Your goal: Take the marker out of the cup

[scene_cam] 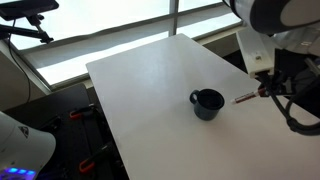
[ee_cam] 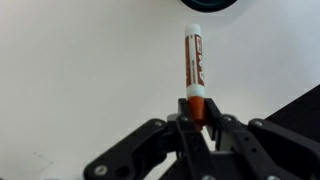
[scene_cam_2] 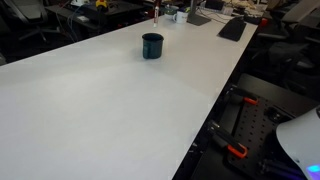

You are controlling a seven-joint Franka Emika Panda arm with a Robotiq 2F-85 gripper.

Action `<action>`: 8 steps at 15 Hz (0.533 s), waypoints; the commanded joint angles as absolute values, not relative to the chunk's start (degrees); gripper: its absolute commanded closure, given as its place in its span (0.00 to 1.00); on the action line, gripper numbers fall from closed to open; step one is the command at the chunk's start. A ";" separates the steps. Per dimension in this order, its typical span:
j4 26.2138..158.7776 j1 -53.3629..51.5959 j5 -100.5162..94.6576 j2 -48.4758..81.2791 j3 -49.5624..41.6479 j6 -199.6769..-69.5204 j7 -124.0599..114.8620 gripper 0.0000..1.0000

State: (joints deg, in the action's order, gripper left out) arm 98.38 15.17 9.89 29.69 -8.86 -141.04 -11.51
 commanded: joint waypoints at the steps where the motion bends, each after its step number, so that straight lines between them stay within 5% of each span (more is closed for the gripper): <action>1: 95.87 15.39 10.53 32.35 -9.19 -139.24 -11.49 0.95; 8: 93.29 15.57 9.91 37.95 -9.76 -138.59 -11.98 0.95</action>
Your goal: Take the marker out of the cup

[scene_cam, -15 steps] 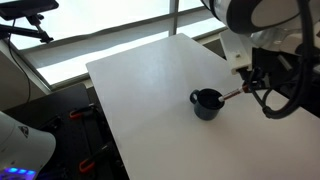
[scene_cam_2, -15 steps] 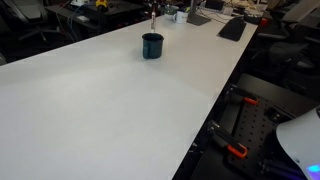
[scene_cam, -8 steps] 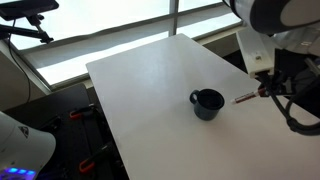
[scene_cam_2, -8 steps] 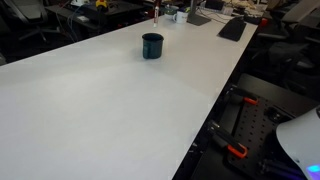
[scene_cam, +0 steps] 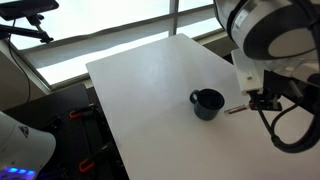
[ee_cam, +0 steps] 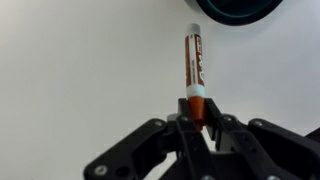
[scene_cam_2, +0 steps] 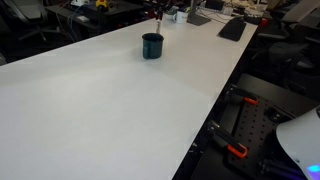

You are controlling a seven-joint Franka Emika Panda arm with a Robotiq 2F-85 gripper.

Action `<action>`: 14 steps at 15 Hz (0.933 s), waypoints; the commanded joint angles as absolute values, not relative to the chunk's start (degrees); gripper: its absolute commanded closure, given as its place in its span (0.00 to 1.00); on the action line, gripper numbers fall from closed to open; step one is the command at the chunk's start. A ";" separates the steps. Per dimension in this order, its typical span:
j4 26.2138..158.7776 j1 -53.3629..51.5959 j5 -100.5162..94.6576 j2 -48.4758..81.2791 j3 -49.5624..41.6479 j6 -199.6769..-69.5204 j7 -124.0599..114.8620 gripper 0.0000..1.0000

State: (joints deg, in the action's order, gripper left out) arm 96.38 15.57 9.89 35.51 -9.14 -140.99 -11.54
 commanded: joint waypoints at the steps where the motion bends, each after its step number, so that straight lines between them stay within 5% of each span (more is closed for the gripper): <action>1: 92.87 15.63 9.88 38.69 -9.84 -138.45 -11.96 0.95; 14: 87.33 15.94 9.14 45.62 -10.76 -135.53 -12.18 0.95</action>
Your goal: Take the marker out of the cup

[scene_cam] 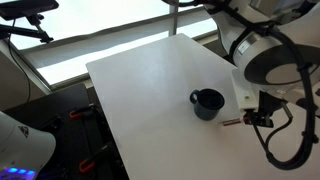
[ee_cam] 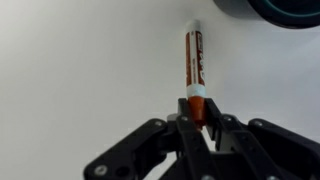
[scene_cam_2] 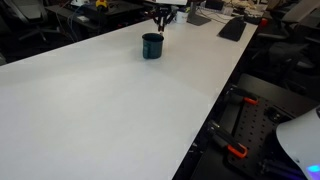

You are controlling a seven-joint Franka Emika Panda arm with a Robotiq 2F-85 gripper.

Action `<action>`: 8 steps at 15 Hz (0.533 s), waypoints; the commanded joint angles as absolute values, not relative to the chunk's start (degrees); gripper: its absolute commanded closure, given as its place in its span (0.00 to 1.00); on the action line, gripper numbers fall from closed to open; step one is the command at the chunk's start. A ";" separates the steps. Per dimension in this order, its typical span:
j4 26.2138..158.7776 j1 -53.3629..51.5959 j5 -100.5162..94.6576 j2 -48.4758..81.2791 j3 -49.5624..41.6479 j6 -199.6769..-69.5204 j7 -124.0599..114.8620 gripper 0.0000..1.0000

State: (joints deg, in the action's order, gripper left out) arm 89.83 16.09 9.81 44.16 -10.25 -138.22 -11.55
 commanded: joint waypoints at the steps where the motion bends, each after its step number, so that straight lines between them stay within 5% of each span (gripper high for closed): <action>1: 86.98 15.63 8.70 45.77 -11.12 -135.03 -12.57 0.95; 2: 86.80 15.44 8.26 45.79 -11.32 -134.49 -12.65 0.56; 3: 88.57 16.13 9.38 44.84 -10.34 -136.92 -11.55 0.78; 6: 88.17 16.13 9.11 45.36 -10.44 -136.40 -11.56 0.57; 8: 88.08 16.13 9.08 45.56 -10.45 -136.39 -11.56 0.56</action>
